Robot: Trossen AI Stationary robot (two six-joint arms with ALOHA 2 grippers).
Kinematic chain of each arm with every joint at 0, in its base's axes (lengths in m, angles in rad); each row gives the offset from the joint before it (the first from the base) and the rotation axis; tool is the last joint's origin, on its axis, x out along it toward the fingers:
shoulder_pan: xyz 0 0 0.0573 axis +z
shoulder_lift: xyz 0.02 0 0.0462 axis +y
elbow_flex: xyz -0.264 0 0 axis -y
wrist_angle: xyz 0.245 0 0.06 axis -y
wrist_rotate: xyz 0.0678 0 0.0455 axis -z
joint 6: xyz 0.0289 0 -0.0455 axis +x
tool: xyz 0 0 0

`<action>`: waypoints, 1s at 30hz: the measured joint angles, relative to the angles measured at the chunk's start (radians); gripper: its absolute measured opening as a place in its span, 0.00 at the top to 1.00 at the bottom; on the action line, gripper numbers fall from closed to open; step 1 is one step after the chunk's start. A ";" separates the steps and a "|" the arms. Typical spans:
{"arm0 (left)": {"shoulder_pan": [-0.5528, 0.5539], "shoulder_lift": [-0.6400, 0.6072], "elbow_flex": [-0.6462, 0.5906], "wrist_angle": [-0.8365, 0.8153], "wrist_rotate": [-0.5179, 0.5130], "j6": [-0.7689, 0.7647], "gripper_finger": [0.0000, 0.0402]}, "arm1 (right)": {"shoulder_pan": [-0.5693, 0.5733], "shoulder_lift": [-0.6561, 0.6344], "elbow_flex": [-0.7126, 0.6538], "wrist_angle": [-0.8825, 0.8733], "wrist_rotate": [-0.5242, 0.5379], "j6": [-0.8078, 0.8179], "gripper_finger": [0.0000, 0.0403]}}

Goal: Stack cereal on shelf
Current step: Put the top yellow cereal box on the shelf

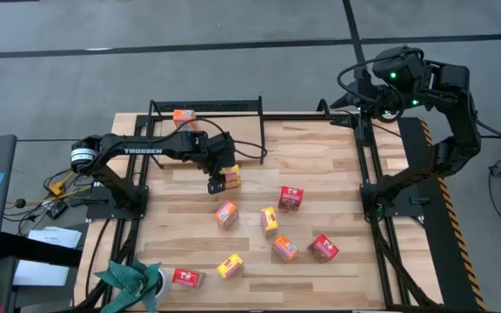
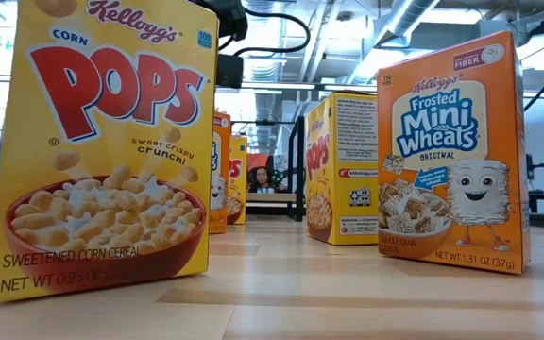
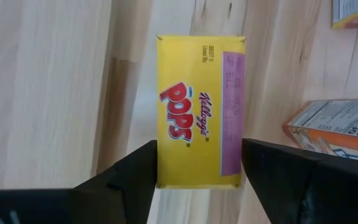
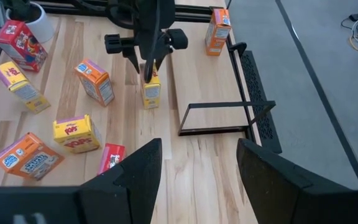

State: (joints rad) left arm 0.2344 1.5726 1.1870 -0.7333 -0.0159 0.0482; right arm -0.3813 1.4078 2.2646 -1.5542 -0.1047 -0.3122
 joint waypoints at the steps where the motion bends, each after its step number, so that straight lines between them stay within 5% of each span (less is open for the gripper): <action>1: 0.000 0.000 0.000 0.001 -0.003 0.000 0.47 | 0.000 0.000 0.000 0.001 0.000 0.000 0.42; 13: 0.000 0.000 0.000 0.027 -0.006 0.009 0.50 | 0.000 0.000 0.000 -0.001 0.000 -0.002 0.42; 30: 0.000 0.000 0.034 0.010 0.008 -0.007 0.66 | 0.000 0.000 0.000 -0.001 0.000 -0.002 0.42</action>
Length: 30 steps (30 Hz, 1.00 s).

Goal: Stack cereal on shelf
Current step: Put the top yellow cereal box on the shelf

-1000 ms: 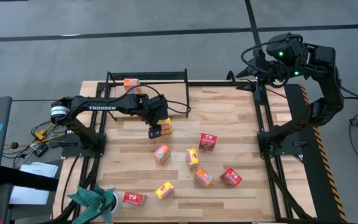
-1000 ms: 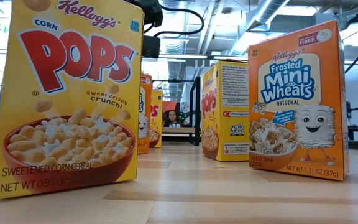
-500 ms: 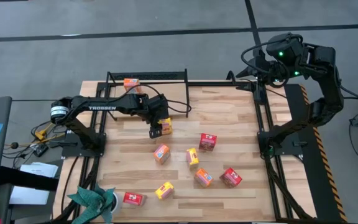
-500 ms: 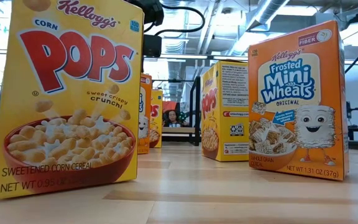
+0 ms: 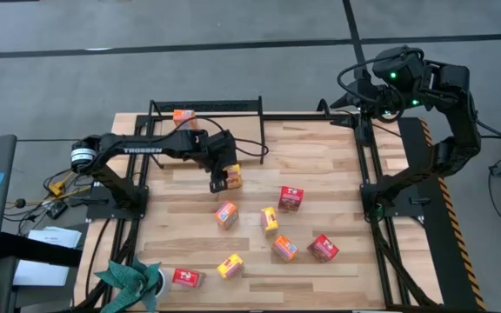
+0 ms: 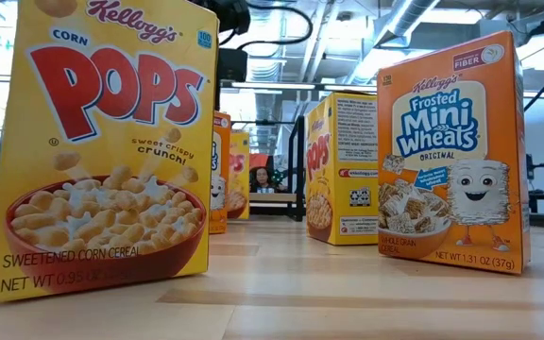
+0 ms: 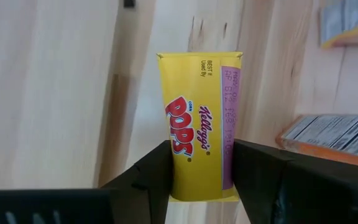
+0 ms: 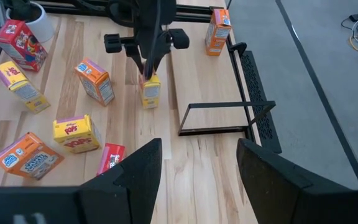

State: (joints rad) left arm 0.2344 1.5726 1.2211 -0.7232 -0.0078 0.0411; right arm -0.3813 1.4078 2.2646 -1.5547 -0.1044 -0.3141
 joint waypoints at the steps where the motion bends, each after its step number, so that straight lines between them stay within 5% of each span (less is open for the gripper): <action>1: 0.000 0.000 0.017 -0.008 -0.001 0.004 0.66 | 0.000 0.000 0.000 0.000 0.000 0.000 0.42; 8: 0.025 0.000 0.214 -0.187 -0.044 0.139 0.66 | 0.000 0.000 0.000 0.000 0.000 0.000 0.42; 15: 0.173 0.000 0.399 -0.292 -0.063 0.259 0.66 | 0.000 0.000 0.000 0.000 0.000 0.000 0.42; 30: 0.511 0.071 0.413 -0.273 0.095 0.476 0.66 | -0.002 0.021 0.001 0.017 0.000 0.003 0.42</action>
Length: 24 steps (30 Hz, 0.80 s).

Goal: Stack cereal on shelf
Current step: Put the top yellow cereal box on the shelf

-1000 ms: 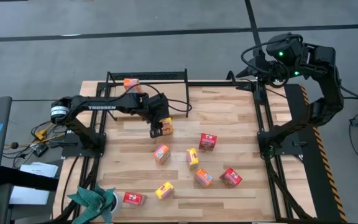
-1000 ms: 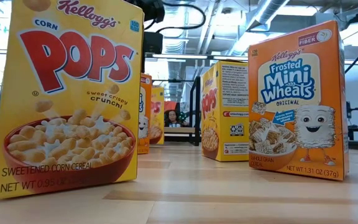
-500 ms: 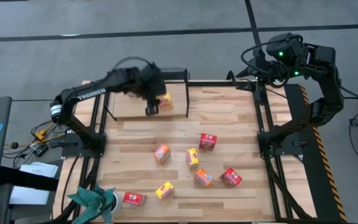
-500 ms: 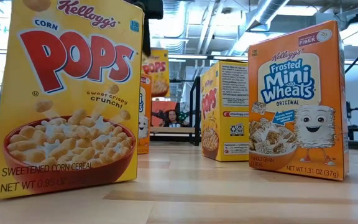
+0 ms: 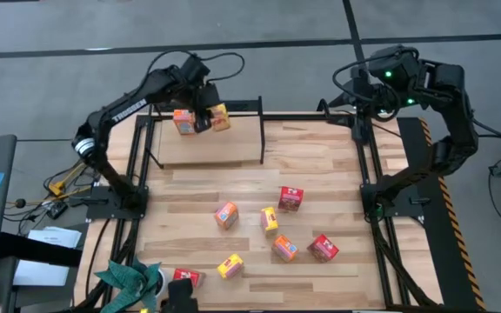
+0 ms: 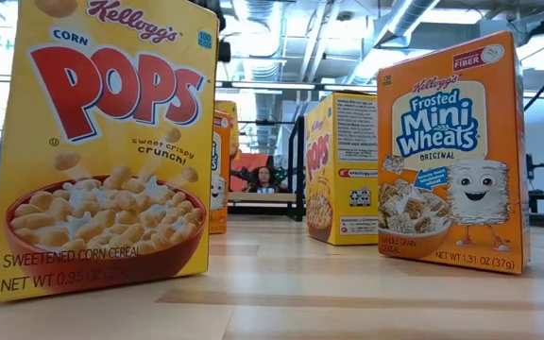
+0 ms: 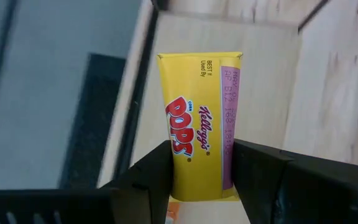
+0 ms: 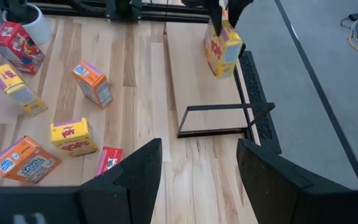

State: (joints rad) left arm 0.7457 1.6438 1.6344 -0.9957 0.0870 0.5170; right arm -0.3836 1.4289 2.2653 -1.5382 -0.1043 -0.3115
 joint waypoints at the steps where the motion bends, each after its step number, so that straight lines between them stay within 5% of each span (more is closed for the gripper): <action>1: 0.005 0.019 0.000 -0.006 0.005 0.014 0.66 | 0.000 0.003 -0.001 0.000 0.000 0.000 0.42; 9: 0.044 0.126 -0.002 -0.012 0.011 0.085 0.66 | -0.004 0.027 0.000 0.002 0.001 0.009 0.42; 24: 0.077 0.125 -0.002 0.014 0.021 0.190 0.66 | -0.005 0.025 -0.001 0.007 0.009 0.016 0.42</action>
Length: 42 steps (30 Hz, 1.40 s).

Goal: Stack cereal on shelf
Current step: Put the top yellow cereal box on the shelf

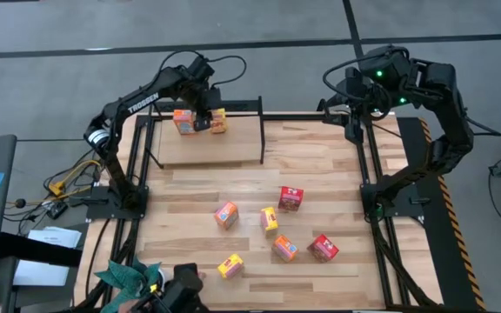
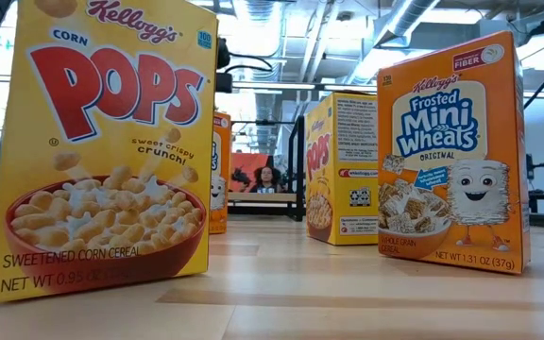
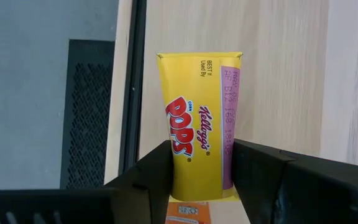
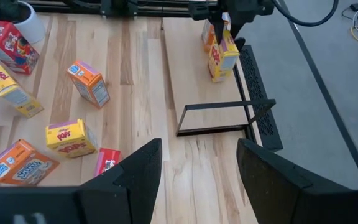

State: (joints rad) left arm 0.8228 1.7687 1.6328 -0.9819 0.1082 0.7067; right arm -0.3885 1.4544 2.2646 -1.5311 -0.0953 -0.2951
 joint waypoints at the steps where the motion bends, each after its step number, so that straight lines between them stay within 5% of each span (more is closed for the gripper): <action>1: 0.002 0.000 0.000 0.005 0.001 0.000 0.66 | 0.000 0.000 0.000 0.000 0.000 0.000 0.42; 42: 0.015 -0.003 -0.060 0.046 -0.025 -0.015 0.66 | 0.000 0.000 0.000 0.000 -0.001 0.030 0.42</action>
State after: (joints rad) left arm 0.8374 1.7653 1.5725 -0.9362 0.0832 0.6919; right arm -0.3886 1.4544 2.2646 -1.5314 -0.0963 -0.2646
